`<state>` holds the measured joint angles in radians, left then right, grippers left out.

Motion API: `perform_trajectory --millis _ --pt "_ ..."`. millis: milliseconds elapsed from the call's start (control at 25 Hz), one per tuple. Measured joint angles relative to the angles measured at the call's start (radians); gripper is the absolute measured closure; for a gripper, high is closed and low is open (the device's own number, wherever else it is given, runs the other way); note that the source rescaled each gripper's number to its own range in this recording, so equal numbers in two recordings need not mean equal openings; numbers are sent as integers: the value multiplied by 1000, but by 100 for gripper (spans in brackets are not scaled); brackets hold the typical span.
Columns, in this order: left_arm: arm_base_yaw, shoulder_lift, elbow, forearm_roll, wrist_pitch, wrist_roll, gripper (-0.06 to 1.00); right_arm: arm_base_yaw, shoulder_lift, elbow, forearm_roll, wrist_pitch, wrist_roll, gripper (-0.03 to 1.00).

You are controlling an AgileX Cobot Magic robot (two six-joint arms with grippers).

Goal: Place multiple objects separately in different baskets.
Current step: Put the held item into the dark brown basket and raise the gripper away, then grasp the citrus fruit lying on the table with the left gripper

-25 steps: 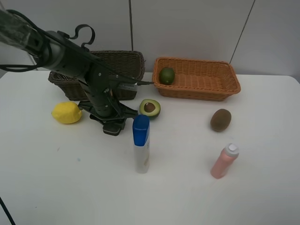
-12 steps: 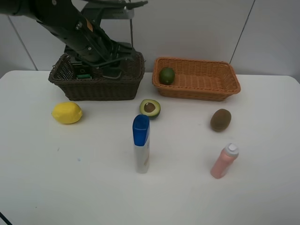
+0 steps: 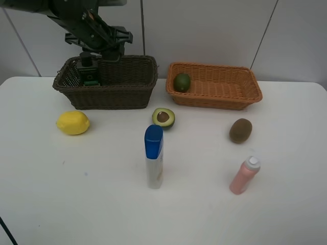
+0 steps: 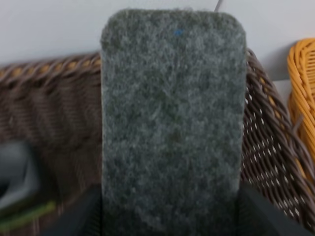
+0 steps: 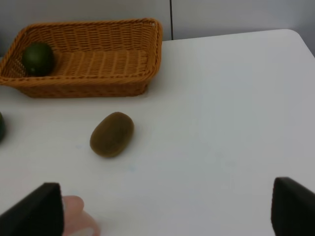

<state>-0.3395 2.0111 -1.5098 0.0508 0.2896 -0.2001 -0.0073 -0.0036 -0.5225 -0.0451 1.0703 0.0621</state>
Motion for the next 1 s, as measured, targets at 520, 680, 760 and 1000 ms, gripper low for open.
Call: perform_trajectory --millis 520,680,760,1000 --pt "0 -26 -57 -9 224 42 -5 0 0 0 0 0 0 -3" --pt "0 -106 -77 -43 502 97 -5 0 0 0 0 0 0 -3" --pt "0 -136 -95 -64 661 141 -5 0 0 0 0 0 0 -3" --pt "-1 -156 -107 -90 907 240 -5 0 0 0 0 0 0 -3"
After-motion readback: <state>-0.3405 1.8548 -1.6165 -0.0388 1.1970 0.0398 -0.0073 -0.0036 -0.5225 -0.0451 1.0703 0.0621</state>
